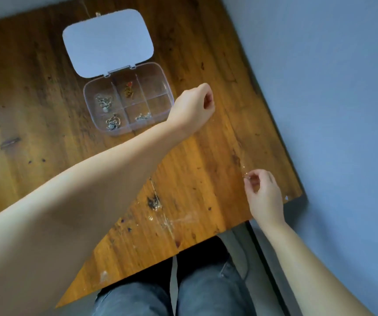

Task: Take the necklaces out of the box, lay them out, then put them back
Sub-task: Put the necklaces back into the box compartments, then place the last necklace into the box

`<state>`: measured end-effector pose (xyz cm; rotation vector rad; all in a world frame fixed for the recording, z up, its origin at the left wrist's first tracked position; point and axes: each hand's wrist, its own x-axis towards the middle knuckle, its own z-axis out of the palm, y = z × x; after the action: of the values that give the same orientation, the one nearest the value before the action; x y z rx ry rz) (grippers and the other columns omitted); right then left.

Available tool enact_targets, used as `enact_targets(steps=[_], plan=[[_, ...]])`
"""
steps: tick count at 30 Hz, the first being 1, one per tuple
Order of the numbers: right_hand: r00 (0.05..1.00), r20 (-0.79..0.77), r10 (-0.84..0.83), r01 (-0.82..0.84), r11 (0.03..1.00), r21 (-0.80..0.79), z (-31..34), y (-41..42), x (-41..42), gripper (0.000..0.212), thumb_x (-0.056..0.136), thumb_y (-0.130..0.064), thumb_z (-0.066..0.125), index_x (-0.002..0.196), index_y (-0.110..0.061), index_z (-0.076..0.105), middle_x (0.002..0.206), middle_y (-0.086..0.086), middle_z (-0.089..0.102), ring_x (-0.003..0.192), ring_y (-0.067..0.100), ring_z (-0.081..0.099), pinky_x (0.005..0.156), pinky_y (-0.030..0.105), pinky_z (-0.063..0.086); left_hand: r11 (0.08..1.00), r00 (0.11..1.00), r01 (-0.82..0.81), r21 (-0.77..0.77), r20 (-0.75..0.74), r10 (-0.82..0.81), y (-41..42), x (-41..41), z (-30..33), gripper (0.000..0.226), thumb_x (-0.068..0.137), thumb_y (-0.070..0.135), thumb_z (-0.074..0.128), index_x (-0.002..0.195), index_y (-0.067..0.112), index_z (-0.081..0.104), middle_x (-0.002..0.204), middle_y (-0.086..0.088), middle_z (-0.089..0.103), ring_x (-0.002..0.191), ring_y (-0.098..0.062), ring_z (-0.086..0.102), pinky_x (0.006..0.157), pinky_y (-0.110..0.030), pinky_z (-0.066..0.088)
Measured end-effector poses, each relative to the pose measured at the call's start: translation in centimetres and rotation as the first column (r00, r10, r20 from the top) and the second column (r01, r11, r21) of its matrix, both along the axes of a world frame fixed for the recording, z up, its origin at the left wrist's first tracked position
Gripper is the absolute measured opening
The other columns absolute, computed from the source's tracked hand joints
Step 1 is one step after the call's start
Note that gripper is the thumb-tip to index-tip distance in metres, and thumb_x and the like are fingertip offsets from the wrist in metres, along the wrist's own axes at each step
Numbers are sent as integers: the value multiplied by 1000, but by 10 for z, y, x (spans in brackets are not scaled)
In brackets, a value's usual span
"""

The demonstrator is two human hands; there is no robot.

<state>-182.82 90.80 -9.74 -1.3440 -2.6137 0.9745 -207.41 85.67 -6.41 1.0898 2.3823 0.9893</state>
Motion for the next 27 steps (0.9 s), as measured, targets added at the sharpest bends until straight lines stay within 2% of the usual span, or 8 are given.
enact_targets(steps=[2, 5, 9, 14, 18, 23, 25, 27], plan=[[999, 30, -15, 14, 1000, 22, -6, 14, 3, 8, 90, -15, 58, 97, -12, 59, 97, -3, 55, 86, 16, 58, 66, 24, 46, 1000, 1000, 4, -28, 7, -4, 32, 3, -5, 4, 90, 10, 54, 93, 10, 57, 90, -6, 63, 78, -15, 58, 60, -17, 47], [991, 132, -26, 21, 999, 45, -17, 24, 6, 5, 90, -21, 57, 94, -19, 60, 94, -7, 52, 84, 11, 53, 56, 12, 27, 996, 1000, 18, -90, -4, -19, 63, 6, -17, 4, 90, 9, 53, 90, 12, 56, 87, -6, 62, 75, -15, 59, 57, -16, 43], [974, 225, 18, -32, 998, 59, -25, 28, 9, 7, 89, -26, 59, 95, -21, 60, 96, -4, 56, 80, 6, 47, 57, 10, 14, 978, 998, 30, -207, -39, -39, 77, 2, -38, 6, 92, 11, 51, 89, 12, 56, 85, -8, 61, 73, -19, 59, 59, -23, 47], [992, 116, 44, -39, 998, -47, -16, 43, -4, 20, 89, -34, 59, 102, -19, 59, 98, -9, 51, 85, 8, 54, 62, 12, 39, 960, 998, 44, -276, -37, -57, 73, -9, -49, 11, 91, 13, 54, 102, 13, 56, 92, -5, 58, 78, -19, 56, 58, -22, 40], [999, -15, 46, -47, 997, -59, 0, 65, -68, 17, 93, -27, 52, 105, -17, 59, 102, -3, 55, 89, 10, 56, 66, 9, 39, 983, 996, 64, -172, -44, -72, 43, -26, -30, 20, 92, 18, 53, 111, 14, 54, 101, -6, 61, 83, -18, 58, 64, -28, 51], [974, -123, 192, -208, 969, -134, 9, 68, -204, 17, 96, -24, 48, 106, -19, 61, 106, -2, 63, 92, 8, 56, 66, 8, 37, 958, 946, -287, 10, -153, 285, -54, -86, -2, 9, 91, 16, 51, 98, 14, 57, 97, -4, 63, 81, -18, 54, 64, -25, 45], [964, -163, 208, -239, 950, -203, 9, 60, -258, 20, 97, -23, 45, 110, -19, 60, 110, 0, 65, 96, 12, 61, 66, 10, 42, 866, 856, -499, 28, -138, 498, -94, -114, 0, 10, 91, 16, 51, 98, 13, 57, 97, -4, 63, 79, -14, 51, 62, -13, 38], [963, -187, 194, -244, 921, -303, 8, 50, -308, 28, 98, -22, 41, 121, -19, 55, 122, 3, 62, 108, 18, 60, 81, 26, 53, 734, 731, -679, 17, -69, 679, -126, -138, -2, 15, 92, 18, 51, 104, 10, 56, 102, -6, 61, 83, -13, 52, 63, -7, 33]])
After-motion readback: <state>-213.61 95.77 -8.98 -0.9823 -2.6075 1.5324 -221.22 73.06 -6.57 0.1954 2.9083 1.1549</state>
